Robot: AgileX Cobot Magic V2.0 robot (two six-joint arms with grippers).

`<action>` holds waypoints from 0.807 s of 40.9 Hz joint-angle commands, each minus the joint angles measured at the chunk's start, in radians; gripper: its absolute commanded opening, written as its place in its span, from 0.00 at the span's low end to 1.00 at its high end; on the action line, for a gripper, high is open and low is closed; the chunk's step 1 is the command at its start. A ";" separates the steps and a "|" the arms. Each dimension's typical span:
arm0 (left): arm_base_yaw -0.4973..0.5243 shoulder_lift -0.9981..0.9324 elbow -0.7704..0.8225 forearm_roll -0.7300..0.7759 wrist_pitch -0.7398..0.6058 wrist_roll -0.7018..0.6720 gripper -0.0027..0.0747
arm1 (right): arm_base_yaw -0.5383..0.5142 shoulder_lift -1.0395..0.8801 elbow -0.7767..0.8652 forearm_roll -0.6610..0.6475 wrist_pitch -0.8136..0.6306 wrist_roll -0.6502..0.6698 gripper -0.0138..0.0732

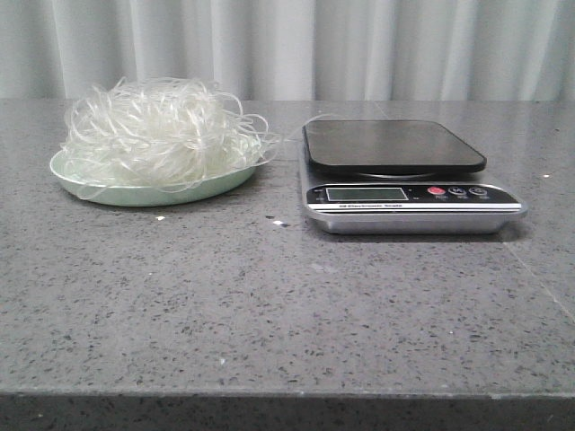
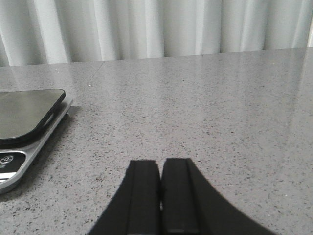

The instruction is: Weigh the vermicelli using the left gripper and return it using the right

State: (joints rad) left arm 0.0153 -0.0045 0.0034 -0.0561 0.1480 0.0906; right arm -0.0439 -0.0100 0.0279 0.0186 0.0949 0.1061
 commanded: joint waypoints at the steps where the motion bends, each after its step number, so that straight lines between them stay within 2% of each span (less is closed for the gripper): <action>1: -0.005 -0.021 0.008 -0.009 -0.075 -0.011 0.21 | 0.000 -0.017 -0.008 -0.007 -0.072 -0.006 0.33; 18: -0.005 -0.021 0.008 0.005 -0.077 -0.011 0.21 | 0.000 -0.017 -0.008 -0.007 -0.072 -0.006 0.33; 33: -0.005 -0.021 0.008 0.005 -0.174 -0.011 0.21 | 0.000 -0.017 -0.008 -0.007 -0.072 -0.006 0.33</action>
State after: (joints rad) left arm 0.0153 -0.0045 0.0034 -0.0505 0.0888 0.0906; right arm -0.0439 -0.0100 0.0279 0.0186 0.0949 0.1061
